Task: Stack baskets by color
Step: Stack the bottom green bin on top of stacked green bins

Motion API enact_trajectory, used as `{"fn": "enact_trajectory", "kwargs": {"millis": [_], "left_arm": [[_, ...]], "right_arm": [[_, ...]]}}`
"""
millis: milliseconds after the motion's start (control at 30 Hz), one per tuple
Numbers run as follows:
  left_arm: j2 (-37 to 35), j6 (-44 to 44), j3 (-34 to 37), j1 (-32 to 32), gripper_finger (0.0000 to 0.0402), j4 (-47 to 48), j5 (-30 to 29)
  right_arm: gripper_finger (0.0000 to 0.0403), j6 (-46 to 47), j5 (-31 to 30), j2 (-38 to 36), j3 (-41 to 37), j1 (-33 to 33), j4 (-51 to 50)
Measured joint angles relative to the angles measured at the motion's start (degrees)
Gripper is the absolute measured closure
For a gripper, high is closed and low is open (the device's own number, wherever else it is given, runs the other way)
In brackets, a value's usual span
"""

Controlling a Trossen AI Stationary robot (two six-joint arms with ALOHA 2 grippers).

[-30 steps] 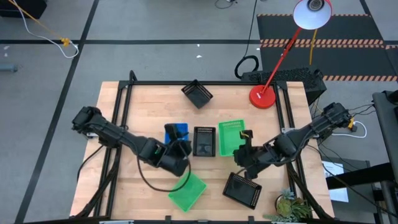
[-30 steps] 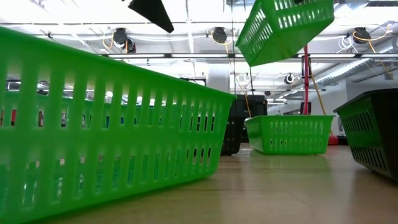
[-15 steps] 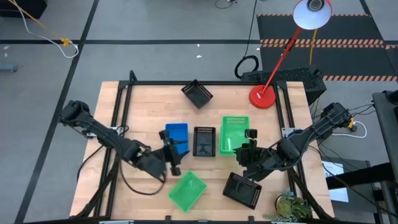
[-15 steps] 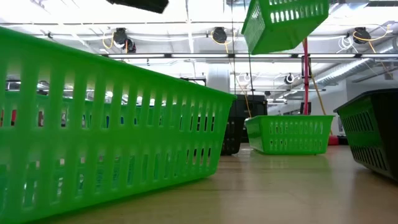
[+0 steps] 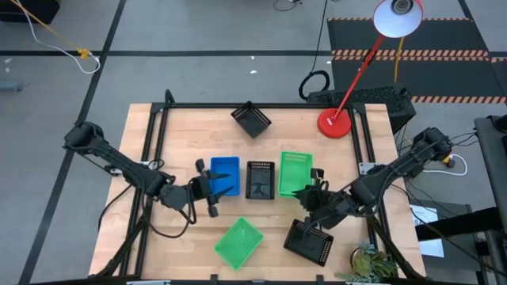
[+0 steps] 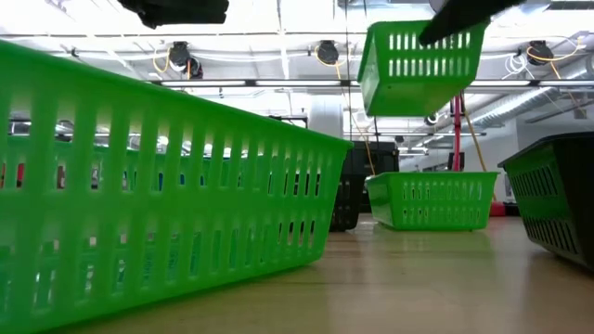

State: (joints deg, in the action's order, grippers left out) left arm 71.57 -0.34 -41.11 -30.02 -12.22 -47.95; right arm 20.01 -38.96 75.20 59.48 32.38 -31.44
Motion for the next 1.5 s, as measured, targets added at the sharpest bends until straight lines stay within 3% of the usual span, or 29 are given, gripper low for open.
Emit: {"fn": "enact_trajectory", "kwargs": {"millis": [267,567,800,1500], "left_arm": [[-0.02,1.36,0.03,1.08,0.0215,-0.28,0.11],[0.00,1.81,0.03,3.98,0.0215,-1.12,3.12],[0.00,1.71,0.03,5.35,0.0215,-1.43,6.02],[0.04,1.25,0.03,5.31,0.0215,-1.36,7.60]], "right_arm": [[0.0401,-5.90,1.33,-5.76,-13.01,-0.02,16.89],[0.0401,-6.34,1.53,-10.25,-22.83,-0.02,24.43],[0.0401,-6.17,1.53,-9.61,-25.60,-0.56,29.76],[0.0401,-5.92,3.00,-3.84,-25.79,-2.10,29.94]]}}
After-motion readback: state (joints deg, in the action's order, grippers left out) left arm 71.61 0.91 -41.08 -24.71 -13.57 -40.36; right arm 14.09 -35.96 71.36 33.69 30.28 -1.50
